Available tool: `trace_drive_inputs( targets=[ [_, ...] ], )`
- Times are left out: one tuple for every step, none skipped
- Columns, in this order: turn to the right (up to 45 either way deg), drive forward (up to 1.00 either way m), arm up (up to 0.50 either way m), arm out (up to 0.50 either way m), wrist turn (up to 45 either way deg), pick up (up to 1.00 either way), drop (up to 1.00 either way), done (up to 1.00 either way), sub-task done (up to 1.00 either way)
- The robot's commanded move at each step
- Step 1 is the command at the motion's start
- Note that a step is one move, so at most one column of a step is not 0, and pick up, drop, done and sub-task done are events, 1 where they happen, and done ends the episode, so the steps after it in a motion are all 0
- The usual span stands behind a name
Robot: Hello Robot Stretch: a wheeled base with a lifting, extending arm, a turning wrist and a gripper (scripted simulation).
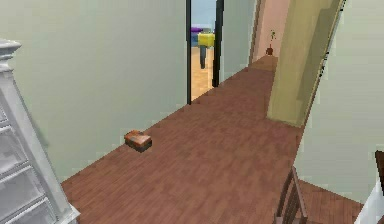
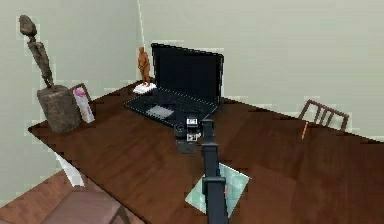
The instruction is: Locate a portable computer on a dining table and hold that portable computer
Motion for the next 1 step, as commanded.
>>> trace_drive_inputs(
  targets=[
    [0.0,0.0,0.0,0.0,0.0,0.0,0.0,1.0,0.0]
  ],
)
